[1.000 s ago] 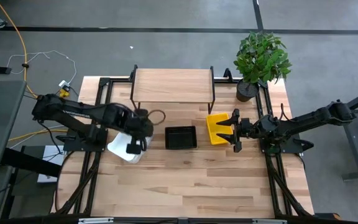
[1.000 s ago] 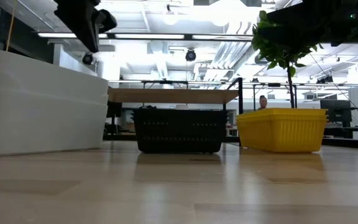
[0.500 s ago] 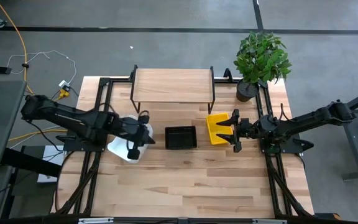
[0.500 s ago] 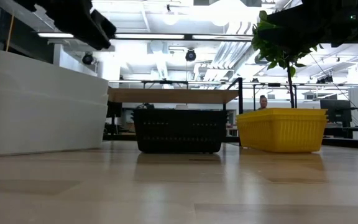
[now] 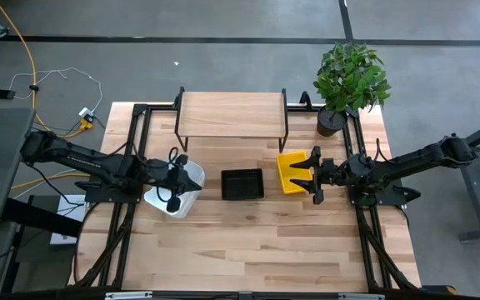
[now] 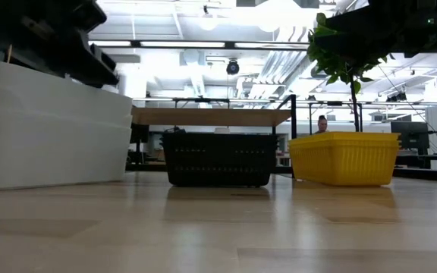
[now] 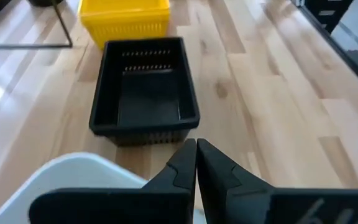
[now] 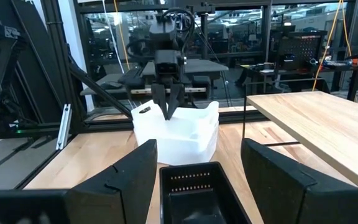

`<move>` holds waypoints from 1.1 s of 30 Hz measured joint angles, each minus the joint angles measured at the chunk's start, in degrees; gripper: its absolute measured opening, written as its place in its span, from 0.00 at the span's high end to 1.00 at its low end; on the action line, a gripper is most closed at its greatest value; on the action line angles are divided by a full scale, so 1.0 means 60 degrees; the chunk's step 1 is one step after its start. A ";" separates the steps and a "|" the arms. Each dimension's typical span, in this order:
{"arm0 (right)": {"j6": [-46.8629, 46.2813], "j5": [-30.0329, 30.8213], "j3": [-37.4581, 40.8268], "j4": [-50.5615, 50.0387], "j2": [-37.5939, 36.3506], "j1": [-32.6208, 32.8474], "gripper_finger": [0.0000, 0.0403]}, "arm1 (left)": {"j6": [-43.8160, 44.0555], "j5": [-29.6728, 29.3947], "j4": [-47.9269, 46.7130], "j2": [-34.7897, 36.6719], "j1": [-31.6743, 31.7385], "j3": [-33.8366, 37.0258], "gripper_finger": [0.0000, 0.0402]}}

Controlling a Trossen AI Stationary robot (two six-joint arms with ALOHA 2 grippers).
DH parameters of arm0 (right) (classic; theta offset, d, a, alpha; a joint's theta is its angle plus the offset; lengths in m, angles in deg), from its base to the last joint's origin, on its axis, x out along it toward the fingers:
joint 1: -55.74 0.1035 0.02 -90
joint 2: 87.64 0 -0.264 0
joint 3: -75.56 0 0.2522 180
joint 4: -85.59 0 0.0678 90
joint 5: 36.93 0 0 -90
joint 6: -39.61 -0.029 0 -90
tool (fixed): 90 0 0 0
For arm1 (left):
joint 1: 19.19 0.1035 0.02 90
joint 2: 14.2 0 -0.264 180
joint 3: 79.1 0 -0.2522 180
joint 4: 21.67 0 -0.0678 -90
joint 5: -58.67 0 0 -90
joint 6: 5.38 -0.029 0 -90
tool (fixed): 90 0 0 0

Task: Stack baskets on shelf by color
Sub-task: Stack the bottom white bin on the top white bins

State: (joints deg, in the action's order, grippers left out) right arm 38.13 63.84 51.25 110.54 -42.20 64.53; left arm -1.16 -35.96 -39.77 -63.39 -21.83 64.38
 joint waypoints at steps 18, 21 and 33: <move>0.0043 0.0000 0.0000 0.0006 0.0002 0.0001 0.45 | 0.0062 -0.2056 0.0533 -0.1028 0.0230 0.0121 1.00; 0.0049 0.0000 0.0000 0.0006 0.0002 0.0002 0.45 | 0.0079 -0.2119 0.0832 -0.1267 0.0553 0.0117 1.00; 0.0069 0.0000 0.0000 0.0002 0.0002 0.0001 0.45 | -0.0473 -0.2037 0.1744 -0.1446 0.1515 0.0176 1.00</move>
State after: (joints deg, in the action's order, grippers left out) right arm 38.55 63.84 51.25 110.55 -42.19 64.54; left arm -4.00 -48.19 -29.30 -72.06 -12.74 65.43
